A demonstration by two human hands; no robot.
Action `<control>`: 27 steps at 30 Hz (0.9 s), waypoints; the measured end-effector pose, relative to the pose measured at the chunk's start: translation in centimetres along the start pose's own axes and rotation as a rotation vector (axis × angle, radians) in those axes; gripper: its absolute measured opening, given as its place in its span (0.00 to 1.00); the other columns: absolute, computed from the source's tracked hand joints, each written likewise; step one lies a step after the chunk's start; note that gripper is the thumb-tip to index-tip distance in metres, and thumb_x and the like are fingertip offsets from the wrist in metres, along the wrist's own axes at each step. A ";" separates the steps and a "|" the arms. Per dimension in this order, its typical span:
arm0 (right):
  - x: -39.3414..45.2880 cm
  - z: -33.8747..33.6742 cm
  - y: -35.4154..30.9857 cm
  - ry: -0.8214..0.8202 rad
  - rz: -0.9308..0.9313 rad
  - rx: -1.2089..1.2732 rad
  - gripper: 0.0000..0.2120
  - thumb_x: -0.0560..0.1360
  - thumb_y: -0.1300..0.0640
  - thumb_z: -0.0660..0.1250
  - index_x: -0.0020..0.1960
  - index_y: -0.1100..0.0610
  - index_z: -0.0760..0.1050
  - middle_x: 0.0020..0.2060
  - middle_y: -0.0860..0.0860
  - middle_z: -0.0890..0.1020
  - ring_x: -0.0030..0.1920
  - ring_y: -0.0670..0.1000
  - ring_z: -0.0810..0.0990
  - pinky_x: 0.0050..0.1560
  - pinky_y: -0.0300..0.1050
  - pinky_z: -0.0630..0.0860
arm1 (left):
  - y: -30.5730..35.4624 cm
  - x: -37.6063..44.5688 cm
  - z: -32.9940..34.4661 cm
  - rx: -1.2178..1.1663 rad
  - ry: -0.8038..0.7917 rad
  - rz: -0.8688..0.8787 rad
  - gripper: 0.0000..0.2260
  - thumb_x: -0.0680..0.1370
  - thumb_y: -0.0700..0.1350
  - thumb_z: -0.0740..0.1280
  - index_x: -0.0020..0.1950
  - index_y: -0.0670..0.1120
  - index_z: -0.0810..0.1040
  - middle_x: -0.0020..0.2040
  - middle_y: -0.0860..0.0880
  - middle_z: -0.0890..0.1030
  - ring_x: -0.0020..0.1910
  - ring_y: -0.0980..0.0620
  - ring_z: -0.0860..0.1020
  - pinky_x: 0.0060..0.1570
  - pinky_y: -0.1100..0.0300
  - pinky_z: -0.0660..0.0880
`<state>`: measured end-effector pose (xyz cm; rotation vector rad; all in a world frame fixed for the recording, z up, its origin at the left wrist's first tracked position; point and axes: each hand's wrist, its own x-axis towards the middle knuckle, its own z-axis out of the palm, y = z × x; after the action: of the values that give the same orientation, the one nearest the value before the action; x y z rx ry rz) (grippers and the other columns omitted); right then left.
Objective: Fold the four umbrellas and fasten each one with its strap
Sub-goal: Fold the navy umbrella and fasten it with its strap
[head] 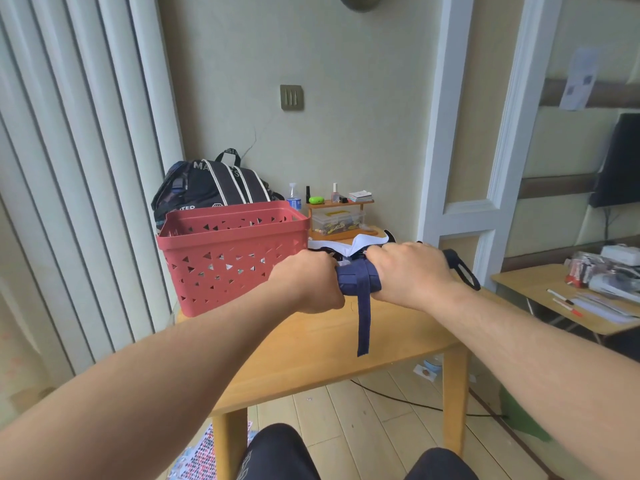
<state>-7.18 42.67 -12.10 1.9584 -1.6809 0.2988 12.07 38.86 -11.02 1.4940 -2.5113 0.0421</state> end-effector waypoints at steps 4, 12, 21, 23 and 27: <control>-0.5 0.3 0.6 -0.018 -0.034 0.001 0.17 0.72 0.39 0.67 0.47 0.45 0.62 0.45 0.45 0.81 0.46 0.57 0.82 0.41 0.48 0.76 | -0.1 0.3 0.5 -0.066 -0.051 0.023 0.10 0.65 0.52 0.71 0.44 0.52 0.78 0.40 0.51 0.81 0.37 0.47 0.81 0.36 0.54 0.79; -2.0 0.8 0.7 -0.115 0.125 0.075 0.09 0.71 0.44 0.64 0.44 0.47 0.66 0.35 0.45 0.72 0.46 0.57 0.81 0.38 0.46 0.68 | -2.1 -0.3 1.5 -0.308 0.204 0.156 0.22 0.65 0.55 0.79 0.56 0.57 0.79 0.45 0.57 0.82 0.45 0.54 0.80 0.42 0.56 0.80; 0.1 -0.4 1.7 -0.080 0.263 0.117 0.08 0.73 0.44 0.62 0.48 0.46 0.71 0.43 0.48 0.80 0.44 0.59 0.80 0.41 0.48 0.76 | 2.2 -2.6 7.4 -1.420 -0.100 -0.246 0.19 0.87 0.57 0.55 0.62 0.50 0.83 0.56 0.55 0.87 0.59 0.52 0.82 0.63 0.52 0.74; 0.5 -1.2 1.6 -0.080 0.257 0.118 0.07 0.73 0.45 0.62 0.49 0.45 0.69 0.42 0.49 0.79 0.46 0.61 0.80 0.44 0.49 0.78 | 3.4 -2.9 7.7 -1.470 -0.119 -0.152 0.20 0.88 0.57 0.53 0.62 0.51 0.83 0.56 0.56 0.87 0.57 0.55 0.82 0.63 0.53 0.74; 0.7 -2.3 1.9 -0.079 0.274 0.088 0.08 0.73 0.44 0.64 0.49 0.46 0.71 0.40 0.49 0.77 0.43 0.60 0.77 0.42 0.49 0.77 | 4.3 -3.0 8.5 -1.491 -0.084 -0.087 0.12 0.87 0.48 0.61 0.55 0.46 0.83 0.44 0.52 0.83 0.45 0.55 0.80 0.53 0.58 0.73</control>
<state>-8.51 43.11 -9.32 1.8199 -2.0224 0.4062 8.20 42.37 -19.51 0.8450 -1.5737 -1.5040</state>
